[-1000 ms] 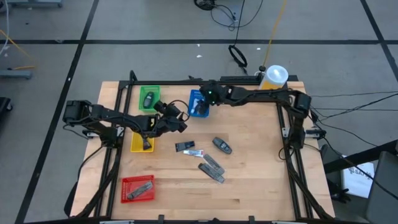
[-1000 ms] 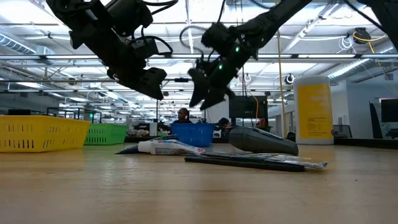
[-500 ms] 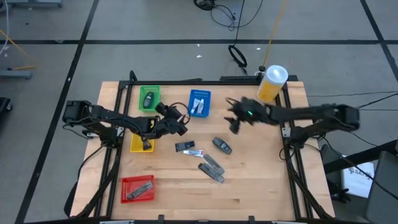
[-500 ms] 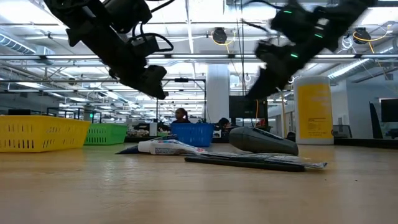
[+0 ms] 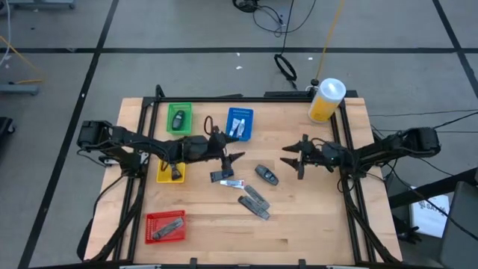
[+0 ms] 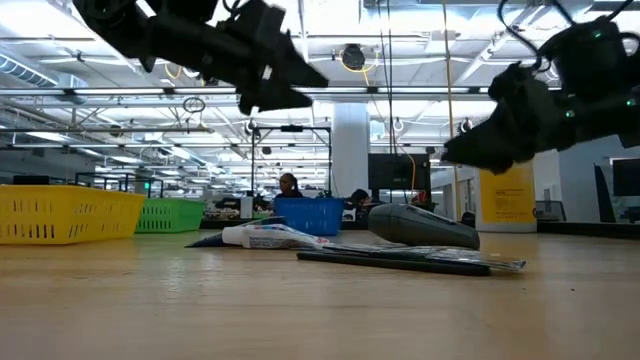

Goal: Pick & Place Travel size toiletries
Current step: Put the black deodorant in the green bin

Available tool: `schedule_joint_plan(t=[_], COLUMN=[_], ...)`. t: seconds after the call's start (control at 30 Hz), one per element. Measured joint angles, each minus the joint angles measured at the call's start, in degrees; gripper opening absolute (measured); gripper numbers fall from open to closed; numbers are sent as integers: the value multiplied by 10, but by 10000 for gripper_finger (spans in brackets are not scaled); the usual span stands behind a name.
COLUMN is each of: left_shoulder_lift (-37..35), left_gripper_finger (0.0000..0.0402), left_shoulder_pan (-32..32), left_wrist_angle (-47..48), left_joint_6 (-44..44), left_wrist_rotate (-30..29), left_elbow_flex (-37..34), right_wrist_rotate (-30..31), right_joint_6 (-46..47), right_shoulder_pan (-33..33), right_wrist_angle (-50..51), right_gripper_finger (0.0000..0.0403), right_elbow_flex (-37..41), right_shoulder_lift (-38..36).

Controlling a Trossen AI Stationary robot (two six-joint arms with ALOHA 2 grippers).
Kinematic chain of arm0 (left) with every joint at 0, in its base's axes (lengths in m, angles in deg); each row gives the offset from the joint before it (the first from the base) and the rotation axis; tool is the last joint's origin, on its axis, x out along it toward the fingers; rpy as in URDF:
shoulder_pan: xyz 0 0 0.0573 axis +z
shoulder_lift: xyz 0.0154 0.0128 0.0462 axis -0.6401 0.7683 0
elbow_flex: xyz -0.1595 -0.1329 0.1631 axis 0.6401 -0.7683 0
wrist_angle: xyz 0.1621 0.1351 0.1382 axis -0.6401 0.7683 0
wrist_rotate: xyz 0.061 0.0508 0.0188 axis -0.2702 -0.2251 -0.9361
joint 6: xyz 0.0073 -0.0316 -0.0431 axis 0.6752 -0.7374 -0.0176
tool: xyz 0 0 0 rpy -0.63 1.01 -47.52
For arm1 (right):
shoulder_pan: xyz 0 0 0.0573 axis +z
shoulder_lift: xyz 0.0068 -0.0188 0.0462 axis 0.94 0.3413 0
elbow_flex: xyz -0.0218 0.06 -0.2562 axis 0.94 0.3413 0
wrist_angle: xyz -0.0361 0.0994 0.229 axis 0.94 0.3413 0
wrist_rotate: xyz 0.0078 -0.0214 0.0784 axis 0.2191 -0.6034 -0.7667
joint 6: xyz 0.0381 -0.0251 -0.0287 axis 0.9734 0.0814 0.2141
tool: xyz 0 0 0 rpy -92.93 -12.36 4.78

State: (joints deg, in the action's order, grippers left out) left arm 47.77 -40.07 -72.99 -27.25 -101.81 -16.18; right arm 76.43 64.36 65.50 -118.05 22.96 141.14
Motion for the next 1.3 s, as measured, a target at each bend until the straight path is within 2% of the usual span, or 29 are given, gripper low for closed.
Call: schedule_joint_plan(t=[0.2, 0.5, 0.6, 0.73, 0.87, 0.97, 1.13, 1.3], left_shoulder_lift=[25, 26, 26, 26, 26, 26, 26, 26], left_gripper_finger=[282, 282, 282, 282, 282, 282, 282, 282], left_shoulder_pan=[-18, -18, -18, -18, -21, -25, -30, -36], left_wrist_angle=[-62, -62, -58, -53, -48, -46, -41, -35], left_joint_6=[1, 2, 1, -1, -7, -5, -7, -7], left_wrist_rotate=[-19, -19, -18, -18, -18, -18, -18, -19], left_elbow_flex=[0, 0, 0, 0, 0, 0, 0, 0], right_wrist_rotate=[0, -2, -40, -115, -119, -120, -137, -150], right_joint_6=[-33, -43, -23, -24, -84, -114, -126, -94], right_shoulder_pan=[22, 23, 9, -13, -26, -38, -45, -40], right_wrist_angle=[-21, -26, -12, 128, 319, 348, 368, 503], right_gripper_finger=[212, 212, 211, 201, 190, 181, 164, 142], right_elbow_flex=[-3, -4, -27, -118, -221, -278, -298, -292], right_shoulder_lift=[13, 9, -1, -10, -8, -10, -13, -77])
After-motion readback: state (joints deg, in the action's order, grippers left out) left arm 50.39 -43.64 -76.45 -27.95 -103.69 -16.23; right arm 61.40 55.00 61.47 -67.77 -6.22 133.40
